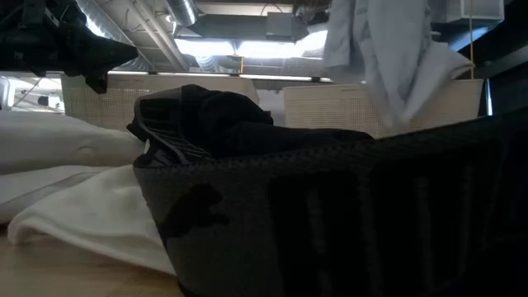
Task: Sort clothes
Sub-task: Put the light blue polo shirt into the right white bin
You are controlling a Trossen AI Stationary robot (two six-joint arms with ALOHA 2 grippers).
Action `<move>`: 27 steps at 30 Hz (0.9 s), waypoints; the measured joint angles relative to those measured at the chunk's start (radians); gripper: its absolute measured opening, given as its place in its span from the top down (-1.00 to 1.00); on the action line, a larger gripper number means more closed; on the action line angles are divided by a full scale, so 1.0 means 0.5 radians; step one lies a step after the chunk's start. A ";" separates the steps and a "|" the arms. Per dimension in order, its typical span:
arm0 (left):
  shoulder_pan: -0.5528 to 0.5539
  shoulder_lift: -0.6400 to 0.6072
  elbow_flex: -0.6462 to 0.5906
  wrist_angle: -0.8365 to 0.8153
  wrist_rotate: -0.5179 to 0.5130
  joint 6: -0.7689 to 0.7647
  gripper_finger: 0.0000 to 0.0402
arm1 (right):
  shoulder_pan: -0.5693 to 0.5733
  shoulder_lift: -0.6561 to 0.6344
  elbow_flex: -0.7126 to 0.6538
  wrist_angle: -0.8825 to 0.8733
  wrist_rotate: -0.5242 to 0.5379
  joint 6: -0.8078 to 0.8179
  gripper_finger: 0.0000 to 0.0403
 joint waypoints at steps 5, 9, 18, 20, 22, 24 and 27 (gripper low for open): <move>0.000 0.000 0.000 -0.004 0.000 0.003 0.96 | -0.137 0.025 -0.001 0.294 -0.225 -0.189 0.82; 0.000 0.000 0.000 -0.005 0.000 0.007 0.96 | -0.241 0.052 -0.001 0.546 -0.317 -0.314 0.82; 0.000 0.001 0.000 -0.016 0.000 0.026 0.96 | -0.463 0.065 0.001 0.345 -0.302 -0.146 0.82; 0.001 0.000 0.000 -0.015 0.000 0.041 0.96 | -0.491 0.068 -0.003 0.162 -0.231 -0.076 0.82; 0.000 0.000 0.000 -0.015 0.000 0.044 0.96 | -0.508 0.066 -0.002 -0.054 -0.203 0.026 0.82; 0.000 0.000 0.000 -0.015 0.000 0.042 0.96 | -0.532 0.064 -0.002 -0.300 -0.196 0.187 0.82; 0.000 0.000 0.000 -0.014 0.000 0.041 0.96 | -0.568 0.066 -0.002 -0.669 -0.221 0.441 0.82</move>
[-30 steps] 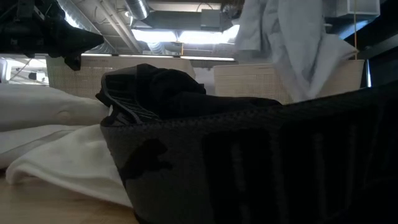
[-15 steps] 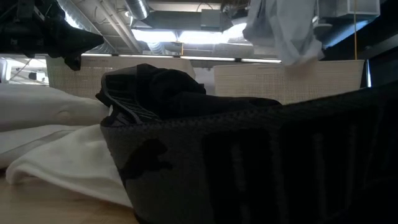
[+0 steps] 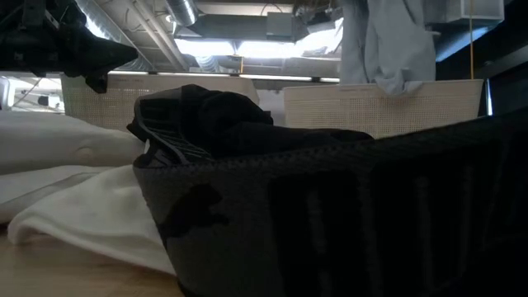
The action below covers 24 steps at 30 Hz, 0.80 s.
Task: Sort clothes
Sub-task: Put the light blue polo shirt into the right white bin
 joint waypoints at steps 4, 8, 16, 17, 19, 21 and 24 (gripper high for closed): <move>0.001 0.000 0.001 0.000 0.000 -0.005 0.96 | -0.044 0.009 -0.006 -0.424 -0.031 0.263 0.82; 0.000 0.000 0.000 0.000 0.000 -0.006 0.96 | -0.080 0.011 -0.092 -0.727 -0.077 0.503 0.82; 0.000 0.000 0.000 0.001 0.000 -0.024 0.96 | -0.131 0.011 -0.504 -0.950 -0.209 0.769 0.82; 0.001 0.000 0.000 0.001 0.000 -0.026 0.96 | -0.131 0.013 -0.575 -0.952 -0.221 0.783 0.82; 0.000 0.000 0.000 0.001 0.000 -0.034 0.96 | -0.131 0.014 -0.717 -0.940 -0.259 0.818 0.82; 0.000 0.000 0.000 0.001 0.000 -0.035 0.96 | -0.131 0.013 -0.864 -0.905 -0.313 0.843 0.82; 0.001 0.000 0.000 0.001 0.000 -0.036 0.96 | -0.131 0.013 -1.091 -0.814 -0.379 0.885 0.82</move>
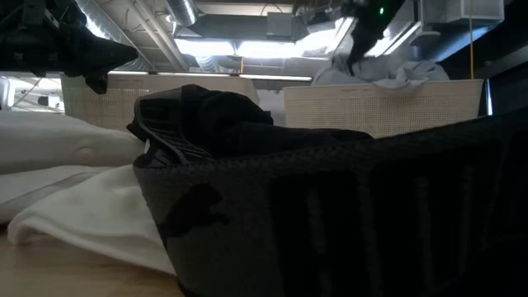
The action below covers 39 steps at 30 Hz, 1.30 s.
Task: Sort clothes
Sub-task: Put the light blue polo shirt into the right white bin
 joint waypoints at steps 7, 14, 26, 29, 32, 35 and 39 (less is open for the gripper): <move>-0.001 0.000 0.000 0.000 0.000 0.000 0.96 | -0.001 0.000 -0.454 0.291 -0.048 0.023 0.82; 0.000 0.000 0.000 0.000 0.000 0.000 0.96 | 0.000 -0.002 -0.808 0.641 -0.088 0.024 0.82; -0.001 0.000 0.000 0.000 0.000 0.000 0.96 | 0.005 0.002 -0.868 0.786 0.016 0.215 0.53; 0.000 0.000 0.000 0.000 0.000 0.000 0.96 | 0.005 0.003 -0.782 0.762 0.019 0.218 0.32; 0.000 0.000 0.000 0.000 0.000 0.000 0.96 | 0.007 0.004 -0.625 0.629 0.018 0.218 0.13; -0.001 0.000 0.000 0.000 0.000 -0.001 0.96 | 0.028 0.004 -0.417 0.382 -0.040 0.244 -0.01; -0.001 0.000 0.000 0.001 0.000 -0.001 0.96 | 0.069 -0.001 -0.121 -0.089 -0.280 0.258 -0.13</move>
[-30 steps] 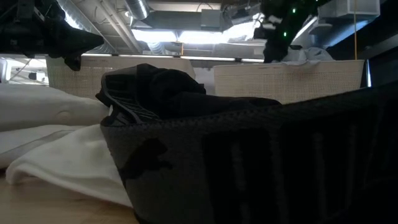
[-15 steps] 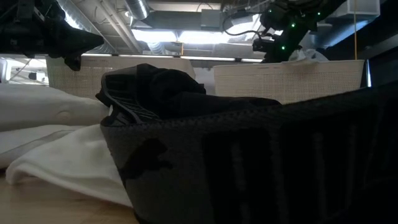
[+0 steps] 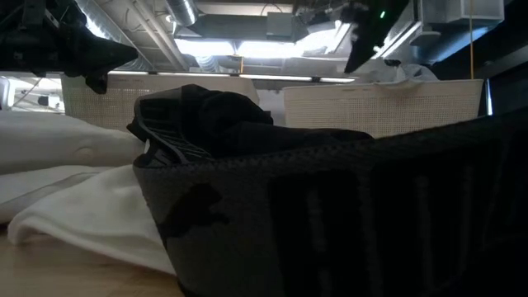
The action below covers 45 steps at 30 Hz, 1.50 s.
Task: Sort clothes
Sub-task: Put the light blue polo shirt into the right white bin
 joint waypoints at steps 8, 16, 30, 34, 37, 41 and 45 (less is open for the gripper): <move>0.001 0.000 0.001 0.000 0.000 0.000 0.96 | 0.213 -0.020 0.343 -0.838 -0.378 0.246 -0.16; 0.001 0.000 0.000 0.000 0.000 0.000 0.96 | 0.434 -0.028 0.217 -1.199 -0.280 0.455 -0.15; 0.001 0.000 0.000 0.000 0.000 -0.014 0.96 | 0.459 -0.033 -0.106 -1.049 0.307 0.380 -0.15; 0.001 0.000 0.000 0.000 0.000 -0.014 0.96 | 0.460 -0.034 -0.147 -0.894 0.426 0.348 -0.15; 0.001 0.001 0.000 0.000 0.000 -0.014 0.96 | 0.441 -0.033 -0.253 -0.775 0.436 0.286 -0.15; 0.000 0.000 0.000 0.000 0.000 -0.014 0.96 | 0.356 -0.033 -0.469 -0.631 0.382 0.211 -0.15; 0.001 0.001 0.000 -0.001 0.000 -0.014 0.96 | 0.214 -0.048 -0.613 -0.504 0.188 0.172 -0.15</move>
